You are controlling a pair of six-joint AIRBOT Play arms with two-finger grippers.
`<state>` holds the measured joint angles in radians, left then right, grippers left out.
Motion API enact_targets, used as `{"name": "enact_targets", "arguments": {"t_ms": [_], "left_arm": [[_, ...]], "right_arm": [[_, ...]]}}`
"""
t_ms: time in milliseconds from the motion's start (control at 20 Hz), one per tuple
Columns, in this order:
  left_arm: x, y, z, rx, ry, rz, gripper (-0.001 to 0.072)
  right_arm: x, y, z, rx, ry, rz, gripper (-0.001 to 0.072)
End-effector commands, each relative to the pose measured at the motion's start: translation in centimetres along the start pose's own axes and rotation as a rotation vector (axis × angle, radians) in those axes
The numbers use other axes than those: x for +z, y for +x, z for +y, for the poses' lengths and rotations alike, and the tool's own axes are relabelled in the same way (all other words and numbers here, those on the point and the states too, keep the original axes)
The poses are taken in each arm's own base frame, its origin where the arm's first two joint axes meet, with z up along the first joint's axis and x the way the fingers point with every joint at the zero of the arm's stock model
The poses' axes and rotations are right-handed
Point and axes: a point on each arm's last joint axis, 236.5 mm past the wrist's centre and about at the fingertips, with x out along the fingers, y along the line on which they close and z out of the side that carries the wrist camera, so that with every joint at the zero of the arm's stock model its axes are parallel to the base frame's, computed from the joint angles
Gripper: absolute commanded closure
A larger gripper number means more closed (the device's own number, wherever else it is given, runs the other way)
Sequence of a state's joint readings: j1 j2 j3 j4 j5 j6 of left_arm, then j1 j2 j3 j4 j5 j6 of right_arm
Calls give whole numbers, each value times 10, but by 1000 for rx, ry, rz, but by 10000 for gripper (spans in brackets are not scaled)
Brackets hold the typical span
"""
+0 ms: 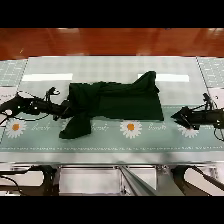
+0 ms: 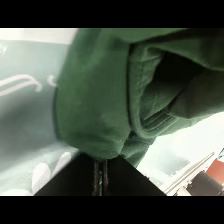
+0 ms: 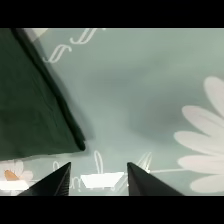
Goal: Fold the shirts.
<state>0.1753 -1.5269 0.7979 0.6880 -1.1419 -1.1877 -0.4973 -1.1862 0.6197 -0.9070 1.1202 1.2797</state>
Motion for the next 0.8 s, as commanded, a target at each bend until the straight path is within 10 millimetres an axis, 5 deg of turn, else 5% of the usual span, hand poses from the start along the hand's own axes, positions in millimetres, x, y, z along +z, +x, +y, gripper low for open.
{"name": "enact_targets", "arguments": {"t_ms": [0, 350, 450, 600, 750], "left_arm": [[-3, 0, -6, -14, 8, 18, 683], [-4, 0, -7, -17, 10, 21, 682], [1, -9, -20, -34, 44, 21, 683], [21, -56, -75, -74, 212, -39, 683], [53, -156, -169, -99, 452, -312, 683]], "right_arm": [[-12, 21, 7, 24, -16, 82, 301], [8, 70, 70, 153, -51, 93, 326], [20, 72, 100, 184, -115, 78, 689], [42, 31, 163, 262, -289, 62, 692], [87, -68, 228, 212, -487, -152, 692]]}}
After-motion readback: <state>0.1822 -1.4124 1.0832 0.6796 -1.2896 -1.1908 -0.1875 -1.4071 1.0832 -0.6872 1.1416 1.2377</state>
